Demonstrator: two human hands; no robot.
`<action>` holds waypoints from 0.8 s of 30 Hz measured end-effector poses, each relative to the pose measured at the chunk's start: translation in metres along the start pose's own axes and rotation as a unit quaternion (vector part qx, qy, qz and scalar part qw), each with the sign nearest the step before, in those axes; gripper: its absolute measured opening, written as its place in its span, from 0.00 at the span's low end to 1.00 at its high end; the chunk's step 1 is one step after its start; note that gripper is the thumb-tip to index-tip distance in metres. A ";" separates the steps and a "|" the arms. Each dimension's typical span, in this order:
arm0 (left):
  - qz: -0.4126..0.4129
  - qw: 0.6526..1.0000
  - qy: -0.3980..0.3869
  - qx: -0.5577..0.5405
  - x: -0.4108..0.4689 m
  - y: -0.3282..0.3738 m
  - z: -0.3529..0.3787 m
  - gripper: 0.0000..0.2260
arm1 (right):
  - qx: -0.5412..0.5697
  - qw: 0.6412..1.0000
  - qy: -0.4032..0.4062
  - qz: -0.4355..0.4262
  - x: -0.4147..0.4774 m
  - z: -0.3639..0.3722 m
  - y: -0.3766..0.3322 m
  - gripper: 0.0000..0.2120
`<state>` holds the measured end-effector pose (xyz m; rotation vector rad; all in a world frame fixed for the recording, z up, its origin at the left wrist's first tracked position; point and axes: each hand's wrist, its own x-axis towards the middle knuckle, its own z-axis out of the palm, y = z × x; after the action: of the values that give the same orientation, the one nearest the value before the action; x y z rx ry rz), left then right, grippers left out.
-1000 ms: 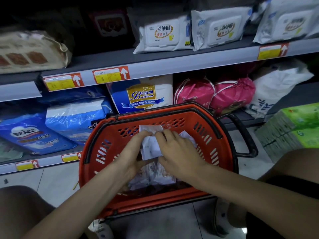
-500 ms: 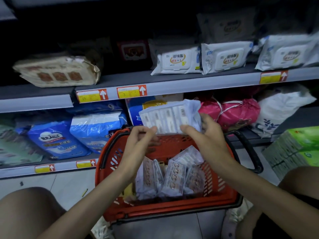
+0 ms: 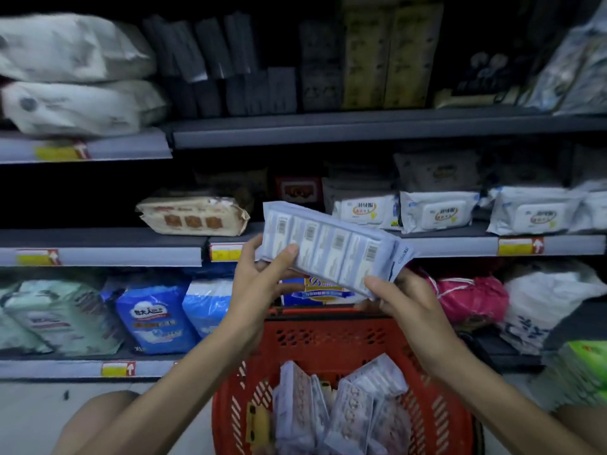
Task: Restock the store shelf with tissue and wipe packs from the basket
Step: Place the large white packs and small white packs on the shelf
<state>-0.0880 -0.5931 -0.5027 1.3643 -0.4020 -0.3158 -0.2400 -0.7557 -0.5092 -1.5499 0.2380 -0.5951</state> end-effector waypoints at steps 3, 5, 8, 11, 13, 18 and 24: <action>0.041 0.999 0.006 -0.020 0.018 0.030 0.001 0.23 | -0.035 0.999 -0.007 -0.041 0.015 0.006 -0.025 0.03; 0.056 0.998 0.011 -0.035 0.032 0.047 0.002 0.23 | -0.049 0.997 0.000 -0.067 0.026 0.009 -0.041 0.06; 0.085 0.995 0.015 -0.057 0.052 0.069 0.007 0.29 | -0.044 0.994 -0.001 -0.096 0.041 0.019 -0.067 0.13; 0.109 0.992 0.022 -0.061 0.069 0.091 0.016 0.27 | -0.067 0.987 0.009 -0.146 0.059 0.027 -0.087 0.17; 0.121 0.990 0.025 -0.063 0.080 0.106 0.020 0.23 | -0.082 0.981 0.014 -0.176 0.069 0.033 -0.096 0.16; 0.164 0.986 -0.007 0.019 0.100 0.132 0.029 0.19 | -0.123 0.965 0.067 -0.221 0.099 0.057 -0.100 0.15; 0.209 0.970 -0.036 0.116 0.120 0.159 0.032 0.14 | -0.106 0.950 0.157 -0.248 0.155 0.084 -0.116 0.13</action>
<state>0.0026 -0.6457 -0.3301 1.4576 -0.7924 0.0334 -0.0920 -0.7510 -0.3590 -1.7287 0.1534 -1.2523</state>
